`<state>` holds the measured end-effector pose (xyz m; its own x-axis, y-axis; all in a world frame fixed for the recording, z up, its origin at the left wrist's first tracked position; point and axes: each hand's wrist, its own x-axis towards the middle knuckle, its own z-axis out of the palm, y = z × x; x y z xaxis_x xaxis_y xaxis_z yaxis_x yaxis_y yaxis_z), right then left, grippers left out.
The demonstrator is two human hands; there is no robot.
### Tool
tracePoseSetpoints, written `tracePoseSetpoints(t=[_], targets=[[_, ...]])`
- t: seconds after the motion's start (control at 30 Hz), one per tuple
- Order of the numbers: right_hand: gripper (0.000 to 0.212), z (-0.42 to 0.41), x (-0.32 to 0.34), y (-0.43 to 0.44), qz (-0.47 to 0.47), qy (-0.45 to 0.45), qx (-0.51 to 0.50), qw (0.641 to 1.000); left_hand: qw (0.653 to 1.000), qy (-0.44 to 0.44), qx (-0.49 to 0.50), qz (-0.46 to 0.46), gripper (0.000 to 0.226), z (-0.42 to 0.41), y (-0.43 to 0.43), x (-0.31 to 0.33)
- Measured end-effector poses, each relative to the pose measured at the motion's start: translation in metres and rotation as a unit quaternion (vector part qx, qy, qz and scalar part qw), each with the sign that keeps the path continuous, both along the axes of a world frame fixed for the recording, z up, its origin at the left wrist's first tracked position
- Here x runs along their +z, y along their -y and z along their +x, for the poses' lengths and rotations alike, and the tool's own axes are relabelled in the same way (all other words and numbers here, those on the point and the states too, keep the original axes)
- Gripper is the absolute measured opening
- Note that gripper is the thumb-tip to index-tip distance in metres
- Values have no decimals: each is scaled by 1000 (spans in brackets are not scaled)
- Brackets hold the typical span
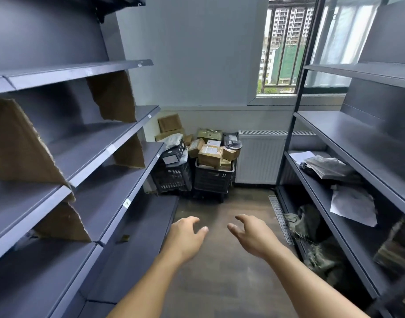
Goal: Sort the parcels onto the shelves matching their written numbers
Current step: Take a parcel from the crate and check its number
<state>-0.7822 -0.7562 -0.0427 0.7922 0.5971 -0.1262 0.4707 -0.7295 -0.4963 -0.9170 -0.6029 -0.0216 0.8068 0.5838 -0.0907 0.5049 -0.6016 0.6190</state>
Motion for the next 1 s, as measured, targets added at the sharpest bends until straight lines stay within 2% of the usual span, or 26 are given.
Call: tracePoseSetpoints(t=[0.3, 0.57, 0.73, 0.87, 1.0], targets=[[57, 147, 27, -61, -15, 11, 30, 999, 999, -12, 36, -6, 50, 139, -51, 8], [60, 232, 9, -116, -4, -10, 33, 999, 998, -30, 51, -15, 47, 218, -107, -3], [54, 284, -4, -165, -1, -15, 26, 1000, 998, -22, 44, -25, 49, 275, -155, -17], [56, 329, 4, -213, -18, -15, 14, 1000, 999, -11, 33, -24, 49, 327, -204, -19], [48, 372, 16, -259, -14, -17, 1, 1000, 1000, -4, 23, -20, 48, 376, -250, -7]])
